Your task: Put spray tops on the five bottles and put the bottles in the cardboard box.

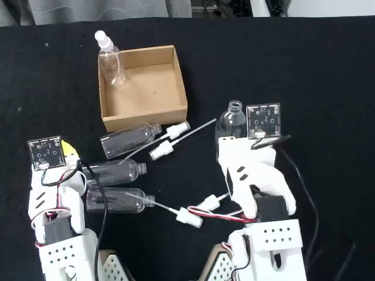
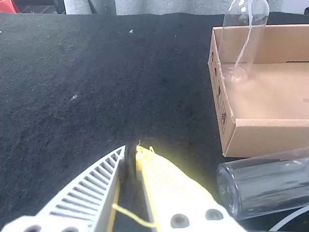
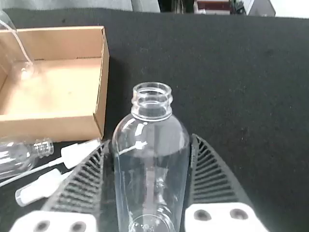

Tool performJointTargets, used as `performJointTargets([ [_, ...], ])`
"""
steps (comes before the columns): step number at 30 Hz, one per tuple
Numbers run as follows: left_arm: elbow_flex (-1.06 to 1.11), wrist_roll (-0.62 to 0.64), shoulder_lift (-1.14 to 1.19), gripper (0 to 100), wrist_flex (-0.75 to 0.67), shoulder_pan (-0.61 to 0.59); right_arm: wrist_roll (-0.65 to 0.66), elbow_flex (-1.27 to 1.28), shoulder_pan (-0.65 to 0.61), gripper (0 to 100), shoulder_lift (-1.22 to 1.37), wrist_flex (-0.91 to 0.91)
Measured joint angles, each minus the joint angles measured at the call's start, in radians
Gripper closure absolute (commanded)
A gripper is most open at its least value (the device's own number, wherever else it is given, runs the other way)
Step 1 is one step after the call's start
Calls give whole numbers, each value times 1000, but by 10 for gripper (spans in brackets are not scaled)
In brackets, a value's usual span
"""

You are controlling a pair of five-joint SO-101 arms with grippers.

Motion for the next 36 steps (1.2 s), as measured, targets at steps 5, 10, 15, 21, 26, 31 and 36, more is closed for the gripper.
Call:
performJointTargets([
  [5, -48, 0, 0, 866, 141, 0, 0, 55, 0, 913, -3, -92],
  [10, -117, 12, 0, 861, 245, 0, 0, 97, 12, 913, -5, -137],
  [15, -170, 12, 0, 830, 284, 0, 0, 143, 80, 913, -81, -186],
  [21, -264, 15, 0, 841, 376, 44, 0, 193, 87, 913, -163, -203],
  [26, -367, -32, -5, 841, 442, 109, 0, 198, 89, 913, -207, -204],
  [31, -459, -63, 107, 841, 476, 161, 0, 201, 89, 913, -215, -204],
  [36, -555, -92, 298, 858, 482, 215, 0, 210, 89, 913, -215, -204],
])
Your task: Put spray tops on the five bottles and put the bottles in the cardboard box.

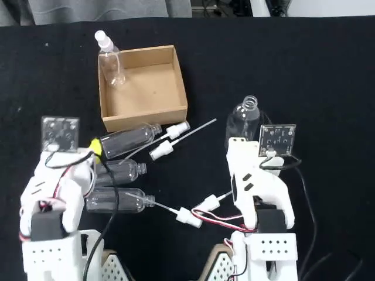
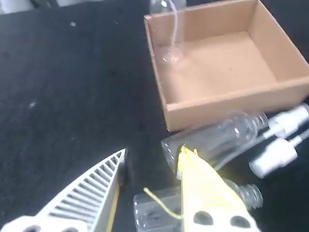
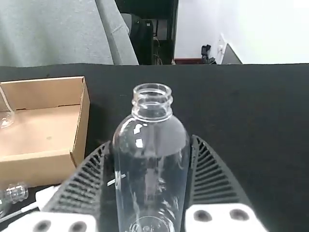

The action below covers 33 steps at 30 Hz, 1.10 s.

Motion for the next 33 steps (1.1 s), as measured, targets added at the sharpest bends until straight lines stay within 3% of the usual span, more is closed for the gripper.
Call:
performJointTargets([
  [4, -78, -61, 115, 932, 54, 71, -9, 0, 60, 910, -2, 0],
  [16, -219, -94, 373, 917, 78, 262, -69, 0, 107, 910, -2, -26],
  [33, -428, -97, 776, 918, 77, 419, -71, 0, 138, 911, -2, -26],
])
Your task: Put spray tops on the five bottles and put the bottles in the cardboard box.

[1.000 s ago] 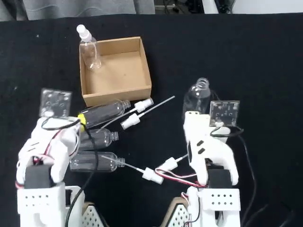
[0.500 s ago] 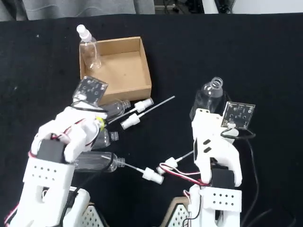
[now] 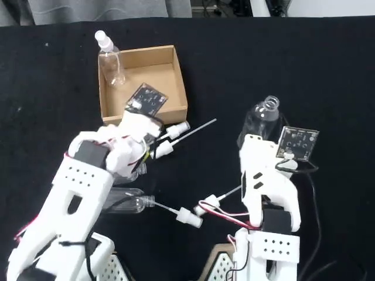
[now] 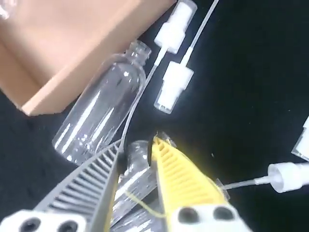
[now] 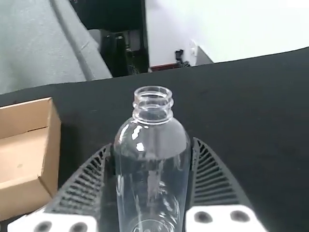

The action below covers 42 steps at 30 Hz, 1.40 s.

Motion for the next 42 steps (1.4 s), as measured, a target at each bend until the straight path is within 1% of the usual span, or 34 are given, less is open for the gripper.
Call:
performJointTargets([
  [9, -150, 0, 241, 911, 0, 8, -3, 0, 3, 911, 0, 0],
  [13, -215, 0, 341, 845, 0, 8, -5, 0, 3, 910, 0, -2],
  [19, -316, -31, 473, 852, 0, 8, -5, 0, 5, 913, 0, -2],
  [26, -453, -52, 637, 852, 5, 9, -5, 0, 44, 913, 0, -2],
  [30, -560, -86, 726, 852, 74, 9, -5, 0, 44, 911, 0, -2],
  [36, -769, -95, 858, 847, 183, 14, -5, 0, 44, 910, 0, -2],
  [42, -959, -95, 1005, 847, 281, 64, -5, 0, 44, 910, 0, -2],
])
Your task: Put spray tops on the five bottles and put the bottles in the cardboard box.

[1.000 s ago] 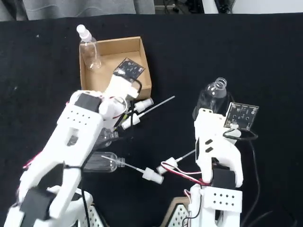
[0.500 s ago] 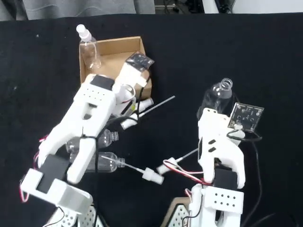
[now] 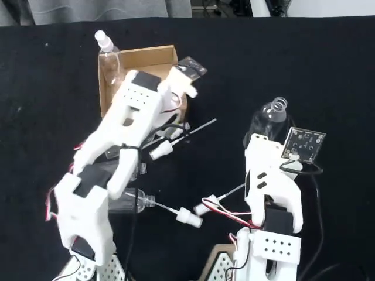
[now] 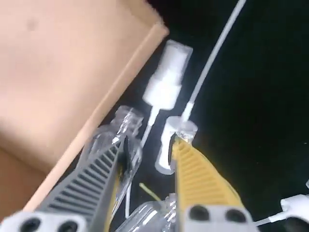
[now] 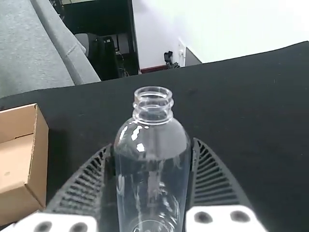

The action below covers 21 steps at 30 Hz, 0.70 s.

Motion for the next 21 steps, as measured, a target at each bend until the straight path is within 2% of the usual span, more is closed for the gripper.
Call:
performJointTargets([
  [13, -358, 0, 270, 807, 152, 17, 0, 0, 0, 910, 0, 0],
  [21, -473, 0, 377, 816, 166, 18, 0, 0, 0, 910, 0, 0],
])
